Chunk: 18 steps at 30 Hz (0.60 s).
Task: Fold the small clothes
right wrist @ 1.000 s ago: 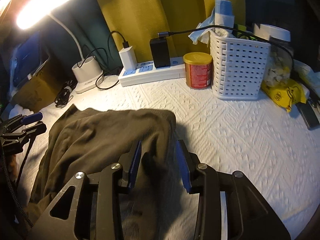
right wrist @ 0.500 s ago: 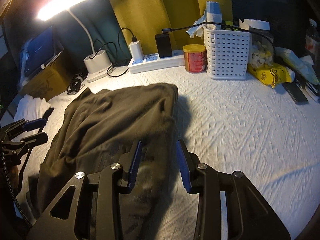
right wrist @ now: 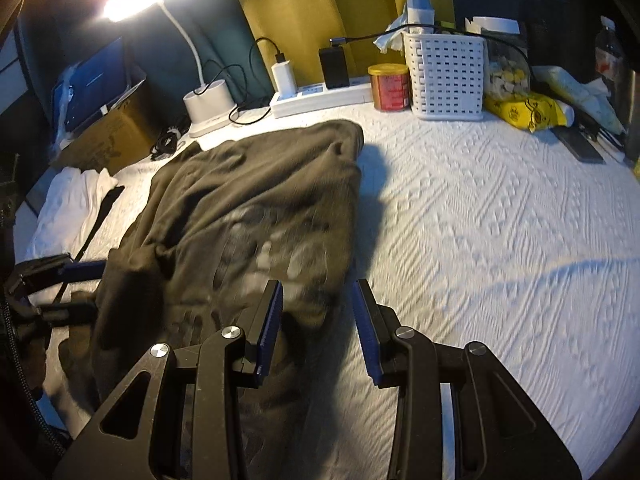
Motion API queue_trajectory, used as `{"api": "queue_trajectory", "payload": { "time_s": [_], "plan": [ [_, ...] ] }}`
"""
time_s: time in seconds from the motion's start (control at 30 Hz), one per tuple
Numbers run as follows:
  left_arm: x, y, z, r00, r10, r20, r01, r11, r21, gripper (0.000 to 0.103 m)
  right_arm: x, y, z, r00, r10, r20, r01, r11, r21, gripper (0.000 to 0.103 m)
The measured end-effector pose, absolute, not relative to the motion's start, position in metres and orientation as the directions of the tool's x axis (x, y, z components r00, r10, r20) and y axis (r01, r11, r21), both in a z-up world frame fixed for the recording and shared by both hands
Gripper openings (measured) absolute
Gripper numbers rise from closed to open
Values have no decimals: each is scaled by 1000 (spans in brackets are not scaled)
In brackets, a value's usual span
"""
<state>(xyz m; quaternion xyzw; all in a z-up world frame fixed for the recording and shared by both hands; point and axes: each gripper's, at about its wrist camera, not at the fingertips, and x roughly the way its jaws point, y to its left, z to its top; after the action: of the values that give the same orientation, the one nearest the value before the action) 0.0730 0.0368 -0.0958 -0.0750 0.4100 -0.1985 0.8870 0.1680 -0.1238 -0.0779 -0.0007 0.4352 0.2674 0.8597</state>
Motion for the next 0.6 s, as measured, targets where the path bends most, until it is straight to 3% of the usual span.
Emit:
{"api": "queue_trajectory", "payload": {
  "time_s": [0.07,0.1,0.17,0.2,0.6],
  "plan": [
    [69,28,-101,572,-408,-711,313,910,-271,59,162,-125,-79,476,461,-749,-461,856,233,38],
    [66,25,-102,569,-403,-717,324,911,-256,38,160,-125,-79,475,462,-749,-462,855,235,38],
    [61,20,-104,551,-393,-737,339,912,-233,10,155,-125,-80,473,464,-749,-463,854,237,38],
    [58,19,-103,552,-385,-740,341,914,-221,6,152,-125,-80,470,470,-747,-466,851,242,38],
    [4,37,-89,584,-265,-767,240,959,-149,3,122,-117,-81,449,493,-745,-513,825,237,38]
  ]
}}
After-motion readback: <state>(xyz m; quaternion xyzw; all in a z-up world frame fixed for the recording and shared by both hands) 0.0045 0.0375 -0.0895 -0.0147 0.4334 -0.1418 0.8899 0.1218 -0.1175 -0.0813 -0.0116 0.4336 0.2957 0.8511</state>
